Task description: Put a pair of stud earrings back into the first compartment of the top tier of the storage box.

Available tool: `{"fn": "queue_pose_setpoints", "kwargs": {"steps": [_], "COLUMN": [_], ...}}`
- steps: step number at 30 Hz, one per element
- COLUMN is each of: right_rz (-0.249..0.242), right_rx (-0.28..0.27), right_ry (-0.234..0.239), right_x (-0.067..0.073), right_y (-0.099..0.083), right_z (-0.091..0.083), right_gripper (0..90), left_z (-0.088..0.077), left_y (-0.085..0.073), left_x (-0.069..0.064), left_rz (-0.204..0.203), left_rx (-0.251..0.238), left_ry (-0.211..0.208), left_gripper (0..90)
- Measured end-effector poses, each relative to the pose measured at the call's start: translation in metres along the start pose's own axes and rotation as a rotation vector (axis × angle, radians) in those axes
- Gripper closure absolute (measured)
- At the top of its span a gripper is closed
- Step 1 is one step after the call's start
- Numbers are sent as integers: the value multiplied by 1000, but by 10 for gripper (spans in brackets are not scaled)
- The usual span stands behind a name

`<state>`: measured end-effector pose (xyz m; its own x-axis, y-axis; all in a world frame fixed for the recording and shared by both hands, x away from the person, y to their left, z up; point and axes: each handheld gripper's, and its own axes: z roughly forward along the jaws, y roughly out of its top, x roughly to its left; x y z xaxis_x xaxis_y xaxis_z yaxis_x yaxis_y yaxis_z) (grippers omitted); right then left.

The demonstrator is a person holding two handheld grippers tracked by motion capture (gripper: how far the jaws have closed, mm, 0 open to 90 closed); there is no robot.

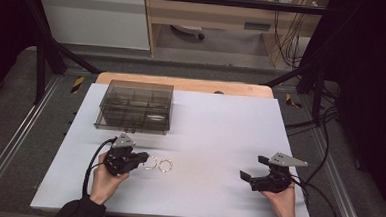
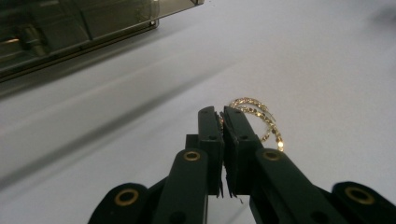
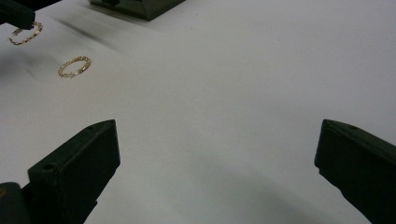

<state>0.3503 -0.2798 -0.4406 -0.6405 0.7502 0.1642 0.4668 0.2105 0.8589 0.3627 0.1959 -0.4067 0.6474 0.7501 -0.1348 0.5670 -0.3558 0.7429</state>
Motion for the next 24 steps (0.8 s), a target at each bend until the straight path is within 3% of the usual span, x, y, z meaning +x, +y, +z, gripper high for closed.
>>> {"fn": "queue_pose_setpoints", "kwargs": {"steps": [14,24], "right_rz": [-1,1], "right_rx": [1,1], "right_ry": [-2,-2], "right_x": [0,0], "right_y": [0,0], "right_z": [0,0], "right_gripper": [5,5], "left_z": [-30,-51], "left_y": [3,10], "left_x": [15,30], "left_rz": [-13,-14], "left_rx": [-15,-22], "left_ry": [6,33], "left_gripper": [857,857]}}
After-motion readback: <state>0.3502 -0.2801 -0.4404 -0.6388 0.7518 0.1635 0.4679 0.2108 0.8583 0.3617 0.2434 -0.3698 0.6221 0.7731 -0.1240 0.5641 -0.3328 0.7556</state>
